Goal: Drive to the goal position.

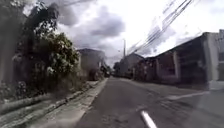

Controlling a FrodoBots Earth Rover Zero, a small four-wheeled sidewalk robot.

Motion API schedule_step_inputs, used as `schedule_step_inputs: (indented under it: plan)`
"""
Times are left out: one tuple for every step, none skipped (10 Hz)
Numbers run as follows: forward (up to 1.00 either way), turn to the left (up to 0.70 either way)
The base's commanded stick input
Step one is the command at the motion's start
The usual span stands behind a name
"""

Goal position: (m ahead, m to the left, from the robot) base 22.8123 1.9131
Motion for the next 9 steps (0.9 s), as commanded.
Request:
schedule_step_inputs:
  plan:
    - [0.85, 0.00]
    - [0.85, -0.02]
    - [0.85, -0.07]
    - [0.85, -0.11]
    - [0.85, -0.16]
    - [0.85, -0.21]
    - [0.85, -0.26]
    - [0.85, -0.30]
    - [0.85, -0.34]
